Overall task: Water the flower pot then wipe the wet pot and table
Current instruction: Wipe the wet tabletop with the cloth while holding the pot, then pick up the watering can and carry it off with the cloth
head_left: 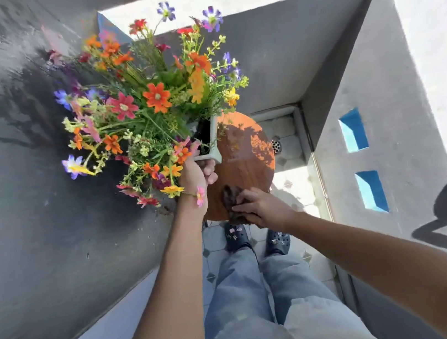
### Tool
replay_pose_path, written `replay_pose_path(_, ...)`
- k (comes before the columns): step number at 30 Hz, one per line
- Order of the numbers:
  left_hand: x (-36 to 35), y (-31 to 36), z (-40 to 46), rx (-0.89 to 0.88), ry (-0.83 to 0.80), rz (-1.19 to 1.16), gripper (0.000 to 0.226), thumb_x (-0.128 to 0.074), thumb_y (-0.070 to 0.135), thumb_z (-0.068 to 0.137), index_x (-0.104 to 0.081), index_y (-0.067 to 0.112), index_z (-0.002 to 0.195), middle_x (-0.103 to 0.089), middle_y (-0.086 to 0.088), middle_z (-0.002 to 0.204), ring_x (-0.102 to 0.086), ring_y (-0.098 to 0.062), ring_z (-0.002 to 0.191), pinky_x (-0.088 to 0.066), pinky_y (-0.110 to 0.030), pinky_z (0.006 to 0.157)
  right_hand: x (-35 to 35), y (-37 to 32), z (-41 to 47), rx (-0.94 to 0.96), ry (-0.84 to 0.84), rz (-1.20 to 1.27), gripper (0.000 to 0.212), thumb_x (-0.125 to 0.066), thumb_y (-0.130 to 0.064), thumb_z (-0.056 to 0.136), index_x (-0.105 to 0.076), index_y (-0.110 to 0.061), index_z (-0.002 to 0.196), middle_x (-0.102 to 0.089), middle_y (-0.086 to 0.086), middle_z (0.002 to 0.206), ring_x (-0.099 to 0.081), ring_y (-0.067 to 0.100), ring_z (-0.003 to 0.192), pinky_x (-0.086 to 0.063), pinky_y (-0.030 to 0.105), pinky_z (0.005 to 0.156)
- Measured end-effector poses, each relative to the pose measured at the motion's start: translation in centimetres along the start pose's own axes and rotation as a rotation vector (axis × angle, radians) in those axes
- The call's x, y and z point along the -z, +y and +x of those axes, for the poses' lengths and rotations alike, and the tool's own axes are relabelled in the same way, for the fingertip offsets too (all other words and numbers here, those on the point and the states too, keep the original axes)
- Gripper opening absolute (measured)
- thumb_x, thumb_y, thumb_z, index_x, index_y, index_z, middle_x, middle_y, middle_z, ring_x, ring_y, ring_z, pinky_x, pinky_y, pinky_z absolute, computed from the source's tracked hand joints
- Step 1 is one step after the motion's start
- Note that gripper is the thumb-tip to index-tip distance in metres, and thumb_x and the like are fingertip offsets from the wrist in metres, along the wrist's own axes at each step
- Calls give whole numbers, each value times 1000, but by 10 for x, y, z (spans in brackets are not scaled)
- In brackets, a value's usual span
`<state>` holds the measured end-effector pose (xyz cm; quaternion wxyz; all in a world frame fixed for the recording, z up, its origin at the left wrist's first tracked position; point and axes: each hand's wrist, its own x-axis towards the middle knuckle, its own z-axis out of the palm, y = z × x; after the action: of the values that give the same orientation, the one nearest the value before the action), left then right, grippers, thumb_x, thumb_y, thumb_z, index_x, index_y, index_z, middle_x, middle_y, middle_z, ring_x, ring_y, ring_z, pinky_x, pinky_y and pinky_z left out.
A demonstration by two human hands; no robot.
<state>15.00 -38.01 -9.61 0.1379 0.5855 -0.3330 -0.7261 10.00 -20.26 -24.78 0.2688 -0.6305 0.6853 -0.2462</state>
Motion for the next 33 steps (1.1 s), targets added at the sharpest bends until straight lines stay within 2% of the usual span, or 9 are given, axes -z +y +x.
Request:
replay_pose_path(3, -4, -22, -3, 5, 44, -30, 48, -30, 19, 101, -38, -7, 140, -40, -9, 64, -32, -4, 32, -21, -17, 35, 25, 16, -4, -37, -9, -37, 26, -63, -11, 92, -71, -9, 117, -60, 13, 111, -56, 28, 99, -46, 30, 83)
replay_pose_path(7, -13, -52, -11, 22, 100, -59, 45, -33, 21, 101, -43, -4, 137, -39, -8, 63, -31, -4, 35, -21, -18, 36, 63, 56, 15, -485, 252, -3, 22, -59, -5, 90, -74, -3, 107, -60, 17, 118, -54, 37, 107, -40, 33, 91)
replay_pose_path(12, -30, -86, -23, 41, 156, -69, 29, -34, 15, 100, -63, 12, 103, -42, -4, 52, -31, -4, 29, -19, -17, 34, 77, 70, 17, -784, 461, 267, 26, -58, 5, 88, -73, 0, 109, -67, 13, 115, -63, 27, 107, -46, 28, 98)
replay_pose_path(16, -41, -106, -34, 36, 173, -56, 38, -29, 11, 102, -51, 2, 130, -33, -4, 55, -26, -7, 41, -18, -17, 40, 76, 45, -9, -867, 581, 585, 28, -59, 1, 93, -68, 0, 120, -67, 8, 117, -61, 16, 106, -45, 22, 99)
replay_pose_path(19, -50, -113, -40, 10, 168, -53, 29, -29, 9, 101, -56, 12, 110, -28, -4, 61, -22, -12, 51, -19, -17, 41, 70, 30, -35, -905, 623, 744, 29, -56, -8, 96, -70, -10, 121, -70, 1, 122, -63, 13, 113, -47, 26, 102)
replay_pose_path(22, -52, -122, -38, -15, 140, -51, 38, -22, 5, 100, -54, 19, 84, -29, -4, 64, -21, -12, 55, -21, -19, 45, 71, 13, -57, -940, 711, 916, 29, -51, -8, 97, -71, -15, 116, -73, -1, 112, -67, 6, 100, -53, 20, 86)
replay_pose_path(24, -50, -126, -36, -33, 144, -40, 40, -20, 6, 100, -57, 19, 91, -31, -4, 63, -25, -11, 52, -21, -22, 48, 73, 2, -70, -960, 755, 980, 29, -49, -5, 98, -69, -12, 117, -73, 1, 110, -68, 6, 96, -53, 21, 83)
replay_pose_path(28, -40, -132, -32, -7, 99, 25, 34, -29, 28, 103, -54, 14, 84, -43, 2, 59, -33, -2, 33, -25, -18, 39, 80, -16, -91, -963, 762, 1079, 29, -49, -9, 97, -72, -22, 108, -74, 3, 109, -68, 23, 107, -55, 42, 93)
replay_pose_path(33, -5, -170, -28, 46, -118, 406, 70, -46, 79, 74, -58, 13, 92, -54, 5, 69, -51, -8, 51, -44, -24, 52, 107, -58, -108, -892, 839, 1139, 24, -45, -10, 101, -64, -9, 116, -72, 12, 96, -68, 22, 81, -57, 30, 63)
